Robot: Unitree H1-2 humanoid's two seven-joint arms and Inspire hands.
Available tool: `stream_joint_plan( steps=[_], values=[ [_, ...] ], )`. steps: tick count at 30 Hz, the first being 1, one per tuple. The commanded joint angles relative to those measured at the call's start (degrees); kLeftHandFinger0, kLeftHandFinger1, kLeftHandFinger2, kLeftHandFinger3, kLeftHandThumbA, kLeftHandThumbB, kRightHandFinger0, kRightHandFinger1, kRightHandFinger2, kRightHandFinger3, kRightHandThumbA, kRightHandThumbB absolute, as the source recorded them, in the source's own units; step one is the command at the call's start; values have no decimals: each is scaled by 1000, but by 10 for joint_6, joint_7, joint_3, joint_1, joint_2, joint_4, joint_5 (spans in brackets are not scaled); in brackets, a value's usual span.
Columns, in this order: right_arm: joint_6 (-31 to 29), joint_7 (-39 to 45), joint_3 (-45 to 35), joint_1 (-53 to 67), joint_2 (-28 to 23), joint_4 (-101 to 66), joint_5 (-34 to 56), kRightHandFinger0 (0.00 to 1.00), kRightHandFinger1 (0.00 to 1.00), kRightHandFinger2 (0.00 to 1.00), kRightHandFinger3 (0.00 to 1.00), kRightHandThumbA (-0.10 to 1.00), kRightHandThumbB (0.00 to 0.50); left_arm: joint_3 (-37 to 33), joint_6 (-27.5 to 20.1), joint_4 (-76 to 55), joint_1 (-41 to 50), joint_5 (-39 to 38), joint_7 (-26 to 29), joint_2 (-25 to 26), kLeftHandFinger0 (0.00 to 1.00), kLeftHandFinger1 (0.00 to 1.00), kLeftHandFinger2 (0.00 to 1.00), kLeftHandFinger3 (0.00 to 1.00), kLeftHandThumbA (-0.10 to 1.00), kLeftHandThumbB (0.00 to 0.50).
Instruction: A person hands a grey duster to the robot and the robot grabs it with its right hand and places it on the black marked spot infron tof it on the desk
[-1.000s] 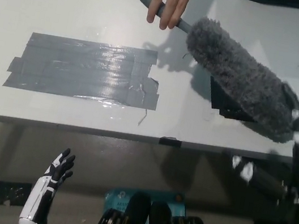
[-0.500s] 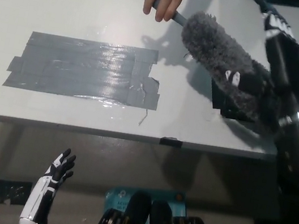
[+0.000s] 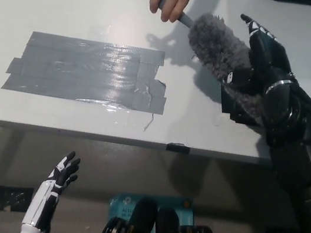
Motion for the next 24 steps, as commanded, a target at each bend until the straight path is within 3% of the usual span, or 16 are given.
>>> stream_joint_plan(
  steps=[1, 4, 6, 7, 8, 9, 10, 11, 12, 13, 14, 15, 16, 17, 20, 24],
  values=[
    [9, 28, 8, -33, 6, 13, 31, 1000, 1000, 1000, 1000, 1000, 500, -7, -11, -13, -6, 6, -3, 3, 1000, 1000, 1000, 1000, 1000, 184],
    [20, 29, 17, -32, 9, 25, 29, 1000, 1000, 1000, 1000, 1000, 497, -10, -15, -12, -5, 12, -2, 6, 1000, 1000, 1000, 1000, 1000, 184],
    [17, -7, 24, -35, 10, 45, 14, 1000, 1000, 1000, 1000, 789, 442, -10, -14, -11, -7, 11, -2, 6, 1000, 1000, 1000, 1000, 1000, 200],
    [10, -32, 21, -39, 12, 64, 14, 1000, 1000, 1000, 1000, 586, 385, -11, -14, -11, -7, 13, -2, 6, 1000, 1000, 1000, 1000, 1000, 205],
    [8, -41, 20, -40, 14, 71, 15, 1000, 1000, 1000, 1000, 522, 390, -11, -13, -12, -6, 14, -2, 7, 1000, 1000, 1000, 1000, 1000, 206],
    [-2, -65, 21, -42, 15, 86, 11, 214, 264, 458, 946, 250, 345, -11, -13, -12, -6, 14, -2, 7, 1000, 1000, 1000, 1000, 1000, 209],
    [-3, -70, 24, -44, 14, 92, 7, 85, 187, 383, 882, 220, 336, -11, -13, -13, -6, 13, -2, 7, 1000, 1000, 1000, 1000, 1000, 209],
    [-6, -84, 24, -44, 14, 100, 5, 3, 139, 348, 685, 136, 315, -11, -12, -12, -6, 13, -1, 6, 1000, 1000, 1000, 1000, 1000, 198],
    [-19, -104, 25, -40, 13, 104, 3, 0, 97, 305, 517, -3, 297, -11, -11, -12, -6, 12, -1, 6, 1000, 1000, 1000, 1000, 1000, 201],
    [-39, -126, 22, -34, 11, 105, 6, 0, 80, 354, 432, -96, 265, -11, -12, -10, -7, 11, -1, 6, 1000, 1000, 1000, 1000, 1000, 203],
    [-50, -146, 20, -28, 10, 102, 6, 0, 95, 444, 396, -100, 225, -11, -16, -8, -8, 12, -1, 6, 1000, 1000, 1000, 1000, 1000, 203],
    [-54, -152, 21, -27, 10, 103, 6, 0, 231, 658, 557, -100, 210, -11, -15, -9, -7, 11, -2, 6, 1000, 1000, 1000, 1000, 1000, 208],
    [-58, -157, 22, -27, 10, 104, 6, 0, 295, 740, 653, -100, 201, -11, -14, -10, -6, 9, -2, 7, 1000, 1000, 1000, 1000, 1000, 209],
    [-63, -164, 22, -24, 8, 99, 5, 8, 425, 790, 828, -100, 173, -11, -12, -11, -5, 10, -1, 6, 1000, 1000, 1000, 1000, 1000, 210],
    [-58, -170, 24, -22, 1, 71, 0, 65, 530, 845, 895, -100, 166, -11, -16, -7, -7, 13, 2, 6, 1000, 1000, 1000, 1000, 1000, 199],
    [-73, -202, 31, -26, -10, 37, -18, 71, 549, 857, 994, -100, 92, -10, -15, -5, -11, 19, 4, 9, 1000, 1000, 1000, 1000, 1000, 185]
  ],
)
